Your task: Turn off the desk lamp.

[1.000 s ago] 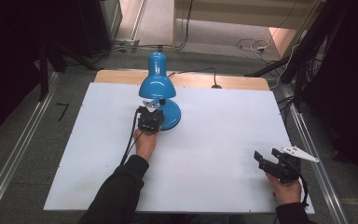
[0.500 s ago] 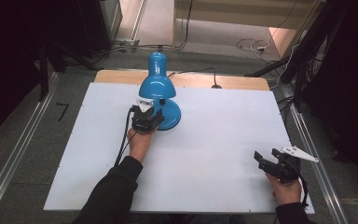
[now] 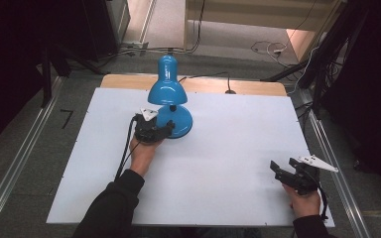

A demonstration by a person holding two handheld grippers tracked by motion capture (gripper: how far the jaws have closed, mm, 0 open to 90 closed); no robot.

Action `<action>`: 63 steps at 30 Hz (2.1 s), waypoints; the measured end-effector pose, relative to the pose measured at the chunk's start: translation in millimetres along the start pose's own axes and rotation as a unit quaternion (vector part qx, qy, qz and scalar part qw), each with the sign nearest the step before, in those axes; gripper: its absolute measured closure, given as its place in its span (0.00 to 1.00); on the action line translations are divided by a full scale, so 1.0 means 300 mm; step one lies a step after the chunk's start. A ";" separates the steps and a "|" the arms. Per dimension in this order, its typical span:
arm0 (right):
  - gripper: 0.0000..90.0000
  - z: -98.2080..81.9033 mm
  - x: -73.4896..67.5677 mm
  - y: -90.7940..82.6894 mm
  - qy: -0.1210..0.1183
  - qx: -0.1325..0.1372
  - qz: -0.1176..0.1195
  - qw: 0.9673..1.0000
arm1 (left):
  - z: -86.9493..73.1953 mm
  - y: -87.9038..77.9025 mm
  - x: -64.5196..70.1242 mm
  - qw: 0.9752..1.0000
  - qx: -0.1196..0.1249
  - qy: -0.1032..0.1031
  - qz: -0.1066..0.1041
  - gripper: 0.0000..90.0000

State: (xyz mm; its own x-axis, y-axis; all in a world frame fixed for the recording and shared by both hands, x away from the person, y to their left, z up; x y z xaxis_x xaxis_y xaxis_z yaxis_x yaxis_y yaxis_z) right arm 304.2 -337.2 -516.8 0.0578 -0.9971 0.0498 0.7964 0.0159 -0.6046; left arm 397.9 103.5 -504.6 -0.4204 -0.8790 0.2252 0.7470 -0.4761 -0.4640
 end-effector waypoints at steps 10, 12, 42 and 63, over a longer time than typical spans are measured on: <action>0.24 -0.001 -0.004 0.001 0.002 -0.003 -0.001 1.000 | -0.028 -0.033 -0.047 1.000 -0.004 -0.019 0.001 0.28; 0.24 0.000 -0.005 0.001 0.001 -0.003 -0.001 1.000 | -0.033 -0.038 -0.053 1.000 -0.006 -0.024 0.002 0.28; 0.24 -0.001 -0.004 0.005 -0.001 -0.004 -0.003 1.000 | -0.066 -0.133 -0.065 1.000 -0.005 -0.019 0.004 0.27; 0.24 -0.002 -0.003 0.006 0.001 -0.005 -0.003 1.000 | -0.089 -0.180 -0.093 1.000 -0.005 -0.026 0.016 0.27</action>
State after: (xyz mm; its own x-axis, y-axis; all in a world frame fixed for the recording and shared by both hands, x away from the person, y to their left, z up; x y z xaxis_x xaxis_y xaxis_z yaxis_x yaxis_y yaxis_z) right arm 305.2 -336.3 -518.3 0.0528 -0.9973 0.0518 0.7905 0.0100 -0.6124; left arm 355.5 154.4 -508.5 -0.3685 -0.8944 0.2535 0.7546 -0.4471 -0.4803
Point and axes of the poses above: each handheld gripper's, and its own axes: y roughly forward along the jaws, z roughly out of its top, x roughly to its right, the point moved 4 cm from there along y, roughly forward along the jaws, and after that the axes turned 14 degrees about -z, right-handed, at the moved point
